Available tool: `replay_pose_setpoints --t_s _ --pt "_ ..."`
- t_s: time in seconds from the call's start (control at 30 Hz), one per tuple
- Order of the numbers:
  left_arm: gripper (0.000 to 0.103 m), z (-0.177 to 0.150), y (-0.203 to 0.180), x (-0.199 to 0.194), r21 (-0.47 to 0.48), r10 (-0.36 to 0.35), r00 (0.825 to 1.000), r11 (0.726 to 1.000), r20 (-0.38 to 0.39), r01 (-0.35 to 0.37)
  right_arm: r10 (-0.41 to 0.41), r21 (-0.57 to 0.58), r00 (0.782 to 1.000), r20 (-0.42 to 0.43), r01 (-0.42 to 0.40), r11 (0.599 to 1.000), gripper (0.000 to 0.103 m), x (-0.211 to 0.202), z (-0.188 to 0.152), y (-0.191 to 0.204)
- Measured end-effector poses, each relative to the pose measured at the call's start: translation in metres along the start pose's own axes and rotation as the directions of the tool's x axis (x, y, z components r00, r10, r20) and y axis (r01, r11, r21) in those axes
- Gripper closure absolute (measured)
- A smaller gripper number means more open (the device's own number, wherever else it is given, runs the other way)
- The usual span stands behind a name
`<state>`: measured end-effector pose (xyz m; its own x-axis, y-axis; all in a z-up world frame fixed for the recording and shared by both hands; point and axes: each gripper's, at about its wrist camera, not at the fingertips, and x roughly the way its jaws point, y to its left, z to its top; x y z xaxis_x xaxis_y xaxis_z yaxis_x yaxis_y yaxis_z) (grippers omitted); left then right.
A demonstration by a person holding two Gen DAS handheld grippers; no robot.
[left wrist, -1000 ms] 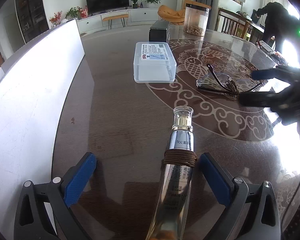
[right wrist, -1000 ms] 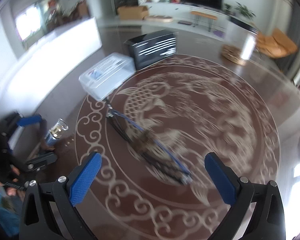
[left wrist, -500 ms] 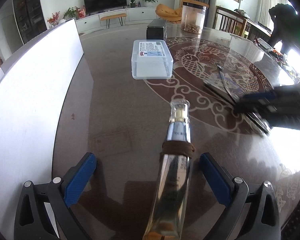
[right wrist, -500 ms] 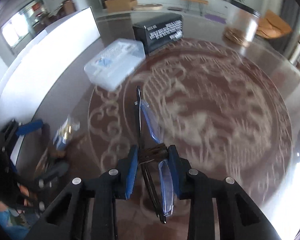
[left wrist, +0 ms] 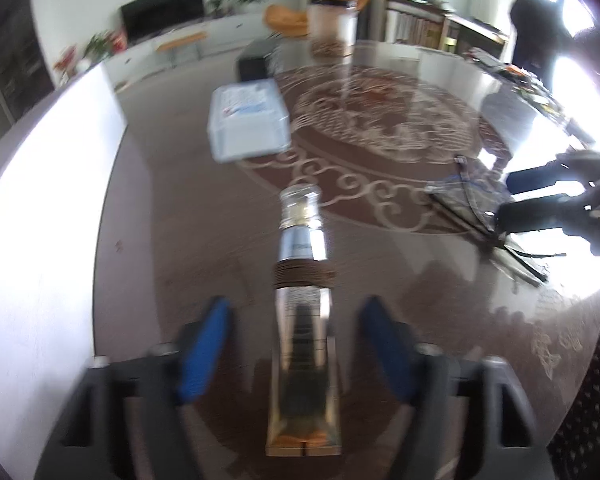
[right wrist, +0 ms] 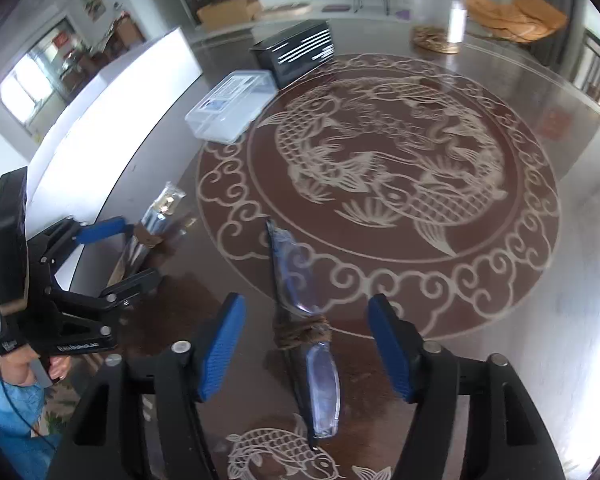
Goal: Organize objects
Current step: 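Grasp the eyeglasses by the bridge with the right gripper, then carry the gold tube and eyeglasses into the bin and open both grippers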
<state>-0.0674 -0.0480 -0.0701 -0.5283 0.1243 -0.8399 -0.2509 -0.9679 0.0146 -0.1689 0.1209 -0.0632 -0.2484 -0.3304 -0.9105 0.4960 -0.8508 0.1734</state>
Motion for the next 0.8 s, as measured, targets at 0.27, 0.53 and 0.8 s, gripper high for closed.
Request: replay_pose_setpoints --t_s 0.27,0.53,0.8 --pt "0.078 -0.014 0.003 -0.015 -0.085 -0.044 0.994 0.995 0.097 0.052 -0.076 -0.137 0.997 -0.026 0.071 0.988 0.074 0.017 -0.018 0.030" --pt "0.078 -0.032 0.017 -0.083 -0.148 -0.088 0.956 0.980 0.279 0.133 -0.056 -0.090 0.997 0.048 0.060 0.994 0.074 -0.023 -0.030 0.038" --pt "0.078 -0.039 0.063 -0.186 -0.233 -0.060 0.888 0.955 0.456 0.184 0.050 -0.104 0.992 0.119 -0.038 0.994 0.074 -0.042 -0.006 0.088"
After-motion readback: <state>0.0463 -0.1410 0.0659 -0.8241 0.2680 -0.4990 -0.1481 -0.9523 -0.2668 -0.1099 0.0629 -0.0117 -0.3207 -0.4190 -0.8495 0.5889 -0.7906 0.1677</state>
